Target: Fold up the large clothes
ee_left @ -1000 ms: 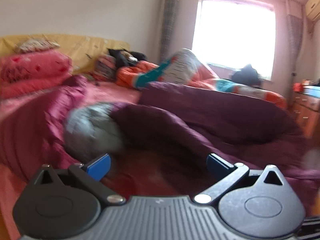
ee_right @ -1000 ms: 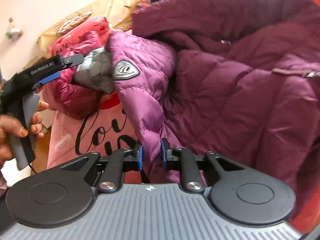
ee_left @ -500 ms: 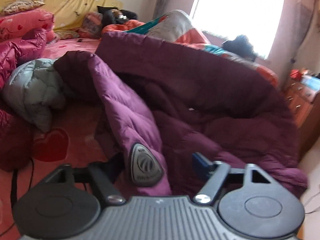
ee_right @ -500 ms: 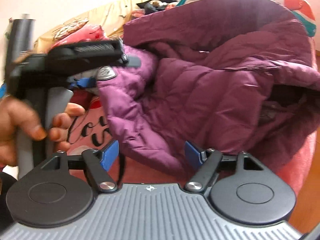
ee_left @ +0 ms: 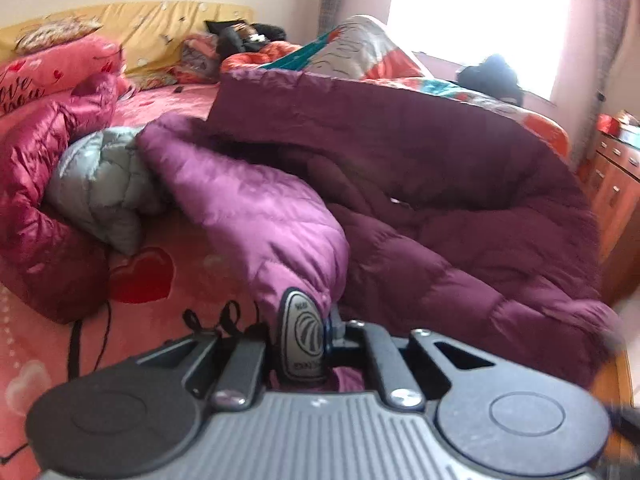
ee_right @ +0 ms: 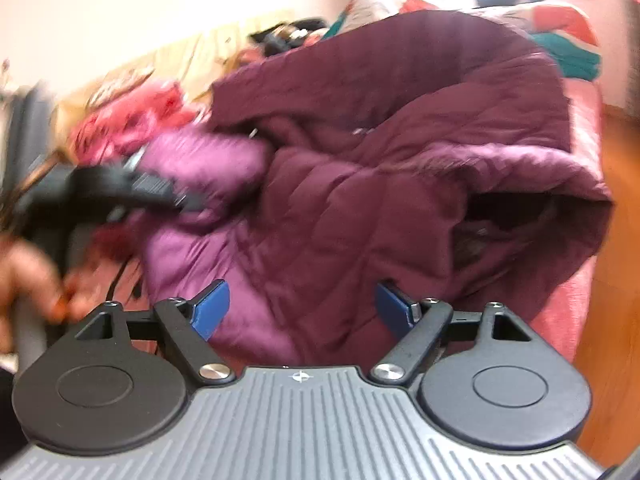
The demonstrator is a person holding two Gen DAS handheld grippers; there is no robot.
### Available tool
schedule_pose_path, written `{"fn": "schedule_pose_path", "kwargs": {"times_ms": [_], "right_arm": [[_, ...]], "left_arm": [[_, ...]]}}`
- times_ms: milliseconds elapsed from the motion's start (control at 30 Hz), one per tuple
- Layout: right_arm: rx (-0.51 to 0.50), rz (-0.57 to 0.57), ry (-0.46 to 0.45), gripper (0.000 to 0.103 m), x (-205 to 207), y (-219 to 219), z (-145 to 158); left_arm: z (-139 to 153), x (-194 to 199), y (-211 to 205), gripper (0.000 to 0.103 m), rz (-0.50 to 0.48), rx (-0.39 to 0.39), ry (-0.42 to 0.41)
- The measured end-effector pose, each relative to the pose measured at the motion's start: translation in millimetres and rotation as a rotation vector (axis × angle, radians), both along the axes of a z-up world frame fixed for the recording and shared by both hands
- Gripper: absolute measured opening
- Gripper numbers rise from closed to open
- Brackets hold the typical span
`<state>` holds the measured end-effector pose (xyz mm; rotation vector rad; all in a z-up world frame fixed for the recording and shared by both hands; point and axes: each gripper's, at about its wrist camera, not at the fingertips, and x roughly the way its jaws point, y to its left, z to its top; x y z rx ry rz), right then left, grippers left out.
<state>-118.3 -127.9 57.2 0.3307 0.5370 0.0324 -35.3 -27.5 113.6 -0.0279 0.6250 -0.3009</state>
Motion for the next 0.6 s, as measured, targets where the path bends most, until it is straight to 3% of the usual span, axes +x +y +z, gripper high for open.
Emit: {"fn": "schedule_pose_path", "kwargs": {"times_ms": [133, 367, 500, 600], "right_arm": [[0.044, -0.146, -0.025, 0.103, -8, -30, 4], [0.255, -0.382, 0.008, 0.103, -20, -102, -11], [0.365, -0.458, 0.045, 0.103, -22, -132, -25], [0.392, -0.458, 0.028, 0.103, -20, -145, -27]], "left_arm": [[7, -35, 2, 0.004, -0.067, -0.008, 0.017], [5, -95, -14, 0.004, -0.207, 0.017, 0.052], [-1, -126, -30, 0.004, -0.297, 0.05, 0.077], [-8, -141, -45, 0.005, -0.351, 0.071, 0.089]]}}
